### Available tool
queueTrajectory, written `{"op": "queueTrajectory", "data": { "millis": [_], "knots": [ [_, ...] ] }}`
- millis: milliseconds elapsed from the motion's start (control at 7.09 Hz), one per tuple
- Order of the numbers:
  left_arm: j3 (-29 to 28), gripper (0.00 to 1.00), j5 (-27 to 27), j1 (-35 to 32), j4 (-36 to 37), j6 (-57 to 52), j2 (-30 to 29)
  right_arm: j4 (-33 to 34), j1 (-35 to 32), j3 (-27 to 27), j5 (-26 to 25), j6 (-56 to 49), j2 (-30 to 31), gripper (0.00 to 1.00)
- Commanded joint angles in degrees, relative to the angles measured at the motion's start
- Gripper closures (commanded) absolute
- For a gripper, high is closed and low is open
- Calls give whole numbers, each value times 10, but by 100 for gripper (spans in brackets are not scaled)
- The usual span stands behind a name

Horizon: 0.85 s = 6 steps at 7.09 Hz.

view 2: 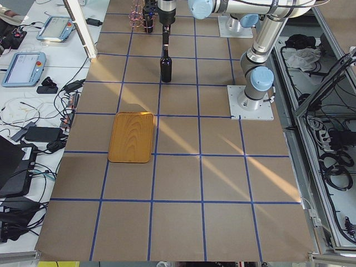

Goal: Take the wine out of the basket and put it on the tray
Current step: 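Open the right gripper and withdraw it while the left gripper approaches the bottle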

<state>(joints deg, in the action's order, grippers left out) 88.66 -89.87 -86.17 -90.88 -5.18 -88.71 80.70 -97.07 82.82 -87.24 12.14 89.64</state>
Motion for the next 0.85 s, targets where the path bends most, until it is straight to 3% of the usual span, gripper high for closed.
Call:
{"op": "queueTrajectory", "data": {
  "millis": [0, 282, 564, 705],
  "knots": [
    [3, 0, 3, -54, 8, 62, -17, 40, 68, 54, -40, -47, 41, 1],
    [24, 0, 8, -73, 40, 53, -42, 103, 71, 103, -49, -53, 70, 3],
    [65, 0, 7, -75, 60, 51, -44, 141, 73, 96, -44, -55, 63, 0],
    [74, 0, 7, -75, 76, 51, -52, 159, 73, 61, -47, -56, 33, 0]
  ]
}}
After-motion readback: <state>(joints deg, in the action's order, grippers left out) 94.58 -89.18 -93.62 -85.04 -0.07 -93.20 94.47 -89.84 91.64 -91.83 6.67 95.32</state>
